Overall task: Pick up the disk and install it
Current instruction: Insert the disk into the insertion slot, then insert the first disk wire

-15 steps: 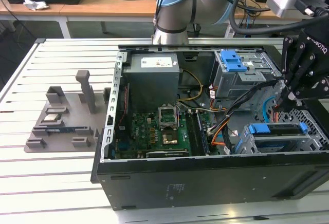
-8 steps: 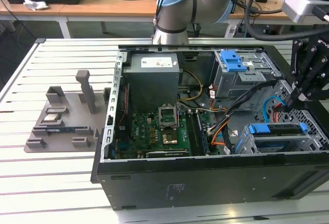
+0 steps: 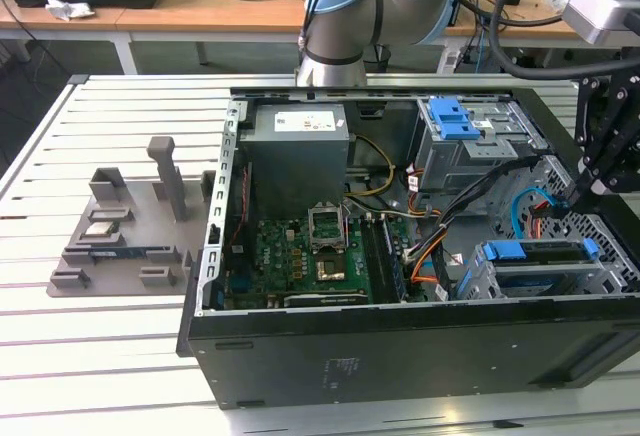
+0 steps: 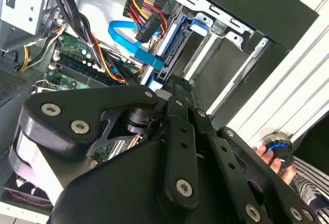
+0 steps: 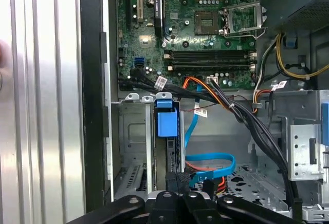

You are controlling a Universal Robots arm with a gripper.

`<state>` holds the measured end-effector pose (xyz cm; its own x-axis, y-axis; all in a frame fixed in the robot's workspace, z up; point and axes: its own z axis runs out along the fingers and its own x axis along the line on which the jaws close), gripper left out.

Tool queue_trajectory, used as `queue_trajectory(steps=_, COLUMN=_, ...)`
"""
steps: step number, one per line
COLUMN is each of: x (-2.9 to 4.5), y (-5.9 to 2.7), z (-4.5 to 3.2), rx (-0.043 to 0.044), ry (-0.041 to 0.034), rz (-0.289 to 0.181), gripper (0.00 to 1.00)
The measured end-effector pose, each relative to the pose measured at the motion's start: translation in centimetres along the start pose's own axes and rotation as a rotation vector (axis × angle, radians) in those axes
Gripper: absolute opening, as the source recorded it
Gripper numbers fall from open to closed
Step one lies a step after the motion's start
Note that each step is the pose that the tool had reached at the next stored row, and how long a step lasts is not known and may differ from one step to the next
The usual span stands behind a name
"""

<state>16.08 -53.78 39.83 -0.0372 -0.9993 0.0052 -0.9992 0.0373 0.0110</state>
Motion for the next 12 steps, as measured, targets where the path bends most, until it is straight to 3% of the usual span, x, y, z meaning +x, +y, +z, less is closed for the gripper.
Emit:
queue_trajectory(steps=6, x=0.0, y=-0.03, z=0.0, rx=0.0, ry=0.0002, rz=0.0, gripper=0.11)
queue_trajectory(steps=7, x=0.0, y=-0.03, z=0.0, rx=0.0, ry=0.0001, rz=0.0, gripper=0.17)
queue_trajectory(steps=8, x=0.0, y=-0.04, z=0.0, rx=0.0, ry=0.0002, rz=0.0, gripper=0.3)
queue_trajectory(steps=11, x=-0.03, y=-0.1, z=0.0, rx=0.0, ry=0.0006, rz=0.0, gripper=0.3)
queue_trajectory(steps=12, x=-0.65, y=-0.76, z=0.2, rx=-0.0022, ry=0.0043, rz=0.0, gripper=0.3)
